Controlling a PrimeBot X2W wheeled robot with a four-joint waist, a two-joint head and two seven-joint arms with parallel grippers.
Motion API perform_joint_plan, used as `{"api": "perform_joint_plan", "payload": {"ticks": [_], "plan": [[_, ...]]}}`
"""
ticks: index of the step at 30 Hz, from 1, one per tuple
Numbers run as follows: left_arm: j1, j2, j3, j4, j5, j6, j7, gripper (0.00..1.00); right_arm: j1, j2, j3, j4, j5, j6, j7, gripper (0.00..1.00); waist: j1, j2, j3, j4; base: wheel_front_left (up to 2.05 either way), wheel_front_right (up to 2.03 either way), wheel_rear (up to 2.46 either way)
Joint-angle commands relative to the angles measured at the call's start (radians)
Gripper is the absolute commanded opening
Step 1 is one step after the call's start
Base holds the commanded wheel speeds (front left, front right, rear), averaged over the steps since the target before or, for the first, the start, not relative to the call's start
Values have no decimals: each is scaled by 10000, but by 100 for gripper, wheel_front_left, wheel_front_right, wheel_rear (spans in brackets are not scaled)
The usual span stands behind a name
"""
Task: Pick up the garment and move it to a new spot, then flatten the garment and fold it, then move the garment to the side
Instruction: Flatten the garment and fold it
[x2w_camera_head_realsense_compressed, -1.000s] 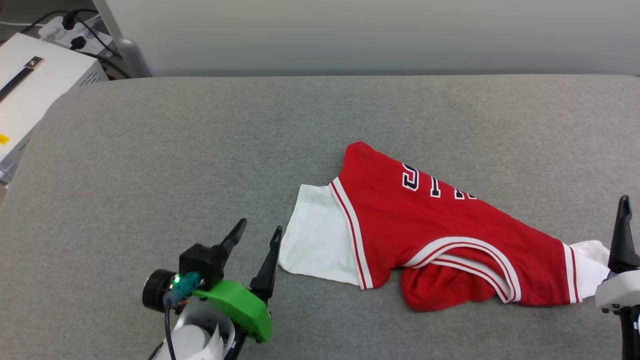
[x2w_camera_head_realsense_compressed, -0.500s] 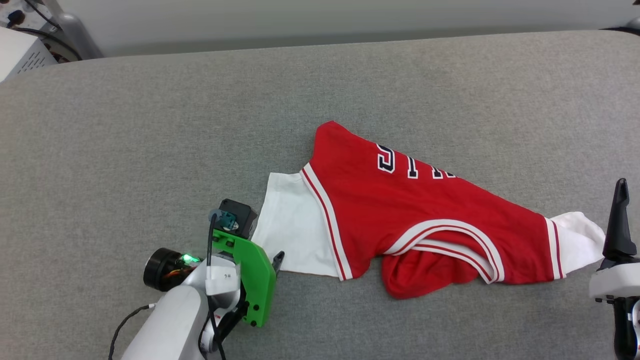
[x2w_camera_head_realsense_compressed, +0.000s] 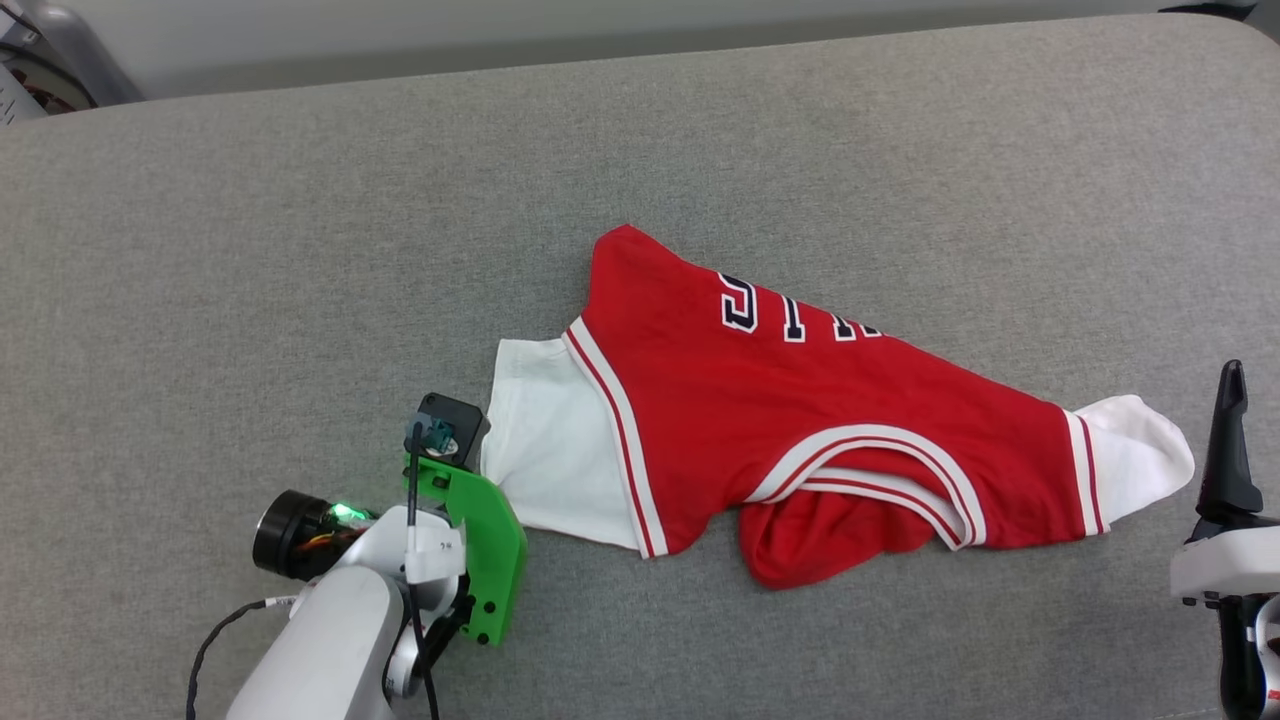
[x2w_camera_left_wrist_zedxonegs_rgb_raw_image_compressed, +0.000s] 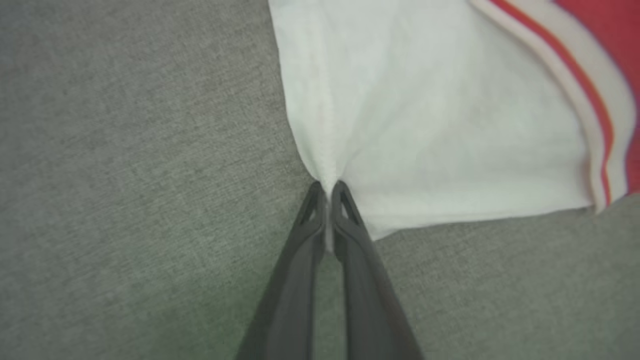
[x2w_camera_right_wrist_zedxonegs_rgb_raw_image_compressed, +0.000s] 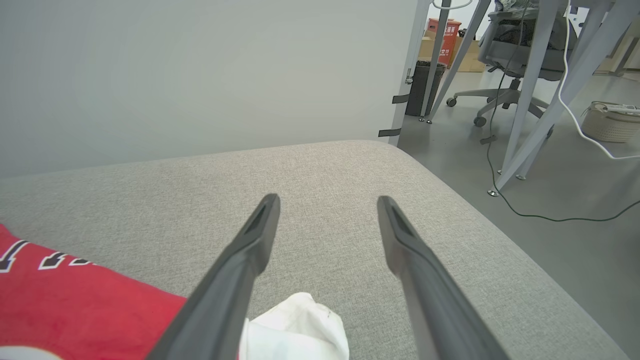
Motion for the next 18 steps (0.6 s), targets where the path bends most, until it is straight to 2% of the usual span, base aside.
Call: {"api": "perform_joint_plan", "payload": {"ticks": [1,9,15,18], "plan": [[228,27,-25,397,-130,108,41,0,-165,-15,-6,8,-84,-9,-25,100,0,115,-68,67,0,0,0],[392,62,1081,-26,-701,757,-993,0,59,-15,264,-50,-447,-9,432,100,0,115,-570,522,0,0,0],[1066,586,1756,-720,-982,938,-1403,0,501,-39,434,60,-496,-9,1619,100,0,115,-805,1005,0,0,0],[1463,618,1782,-1097,-1040,1031,-1390,0,678,-48,375,220,-494,-9,2246,100,0,115,-881,1210,0,0,0]]}}
